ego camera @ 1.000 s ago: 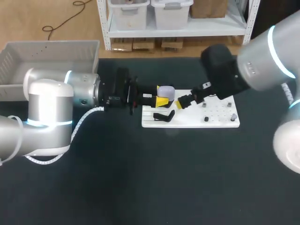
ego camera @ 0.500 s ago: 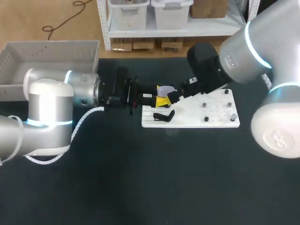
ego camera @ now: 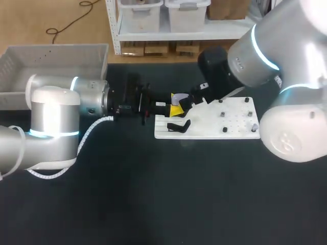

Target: Pick up each earbud case from the left stands, insert the matching earbuds, close the lid, and place the case in the box.

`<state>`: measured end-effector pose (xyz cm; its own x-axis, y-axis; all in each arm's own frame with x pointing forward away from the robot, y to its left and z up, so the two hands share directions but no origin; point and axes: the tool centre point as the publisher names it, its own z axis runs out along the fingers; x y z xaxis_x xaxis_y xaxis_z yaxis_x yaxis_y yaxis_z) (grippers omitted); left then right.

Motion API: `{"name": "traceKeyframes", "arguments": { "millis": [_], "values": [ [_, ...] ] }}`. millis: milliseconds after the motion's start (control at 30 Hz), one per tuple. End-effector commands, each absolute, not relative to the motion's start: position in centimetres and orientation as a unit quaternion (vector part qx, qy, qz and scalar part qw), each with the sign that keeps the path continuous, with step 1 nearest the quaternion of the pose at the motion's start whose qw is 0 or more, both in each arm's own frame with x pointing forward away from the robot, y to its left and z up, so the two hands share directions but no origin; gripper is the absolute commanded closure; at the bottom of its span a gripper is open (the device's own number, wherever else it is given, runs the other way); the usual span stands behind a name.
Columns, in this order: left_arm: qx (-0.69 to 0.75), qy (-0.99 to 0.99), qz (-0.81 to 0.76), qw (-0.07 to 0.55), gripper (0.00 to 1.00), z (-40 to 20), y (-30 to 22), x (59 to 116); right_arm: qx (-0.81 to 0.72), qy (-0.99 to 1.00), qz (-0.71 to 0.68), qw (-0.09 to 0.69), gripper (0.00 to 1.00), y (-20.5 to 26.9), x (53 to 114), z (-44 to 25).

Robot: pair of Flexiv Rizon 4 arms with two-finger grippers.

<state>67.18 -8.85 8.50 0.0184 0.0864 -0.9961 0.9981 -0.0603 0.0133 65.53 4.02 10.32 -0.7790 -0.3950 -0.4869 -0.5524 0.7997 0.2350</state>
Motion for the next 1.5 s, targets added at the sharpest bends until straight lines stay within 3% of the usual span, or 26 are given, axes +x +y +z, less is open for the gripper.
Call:
{"name": "traceKeyframes", "arguments": {
  "millis": [33,1133,1500],
  "values": [
    [0.539,0.502,-0.487,0.469,1.00,8.5,-8.8,67.0,-0.252,0.926,0.181,0.213,0.00,4.0,65.9,10.1],
    [0.539,0.502,-0.487,0.469,1.00,8.5,-8.8,67.0,-0.202,0.926,0.167,0.271,0.00,1.7,68.1,13.2],
    [0.539,0.502,-0.487,0.469,1.00,8.5,-8.8,67.0,-0.217,0.939,-0.002,0.267,0.00,-3.1,66.3,13.8]
  ]
}}
